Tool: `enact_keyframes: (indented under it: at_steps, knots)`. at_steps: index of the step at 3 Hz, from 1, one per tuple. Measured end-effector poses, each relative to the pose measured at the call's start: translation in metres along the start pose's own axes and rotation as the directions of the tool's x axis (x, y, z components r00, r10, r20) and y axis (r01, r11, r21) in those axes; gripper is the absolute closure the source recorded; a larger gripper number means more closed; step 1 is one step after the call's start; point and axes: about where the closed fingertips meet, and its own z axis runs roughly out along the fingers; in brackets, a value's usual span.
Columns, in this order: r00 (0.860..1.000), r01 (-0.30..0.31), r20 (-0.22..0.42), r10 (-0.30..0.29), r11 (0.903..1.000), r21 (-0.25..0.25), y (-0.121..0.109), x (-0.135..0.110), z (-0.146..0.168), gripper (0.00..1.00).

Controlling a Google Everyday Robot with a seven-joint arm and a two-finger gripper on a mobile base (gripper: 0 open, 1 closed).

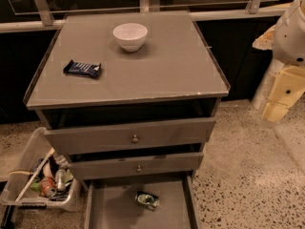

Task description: Pick green can from bottom drawer and place on counter

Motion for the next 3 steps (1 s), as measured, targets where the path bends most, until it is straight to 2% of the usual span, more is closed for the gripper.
enact_keyframes:
  at_steps: [1, 2, 3]
  knots:
    - [1.000, 0.001, -0.007, -0.001, 0.9999, 0.015, 0.001, 0.000, 0.003, 0.00]
    - [1.000, 0.020, 0.009, -0.020, 0.9998, 0.010, 0.014, -0.001, 0.025, 0.00]
    - [0.996, 0.035, 0.076, -0.034, 0.9994, -0.006, 0.026, 0.005, 0.064, 0.00]
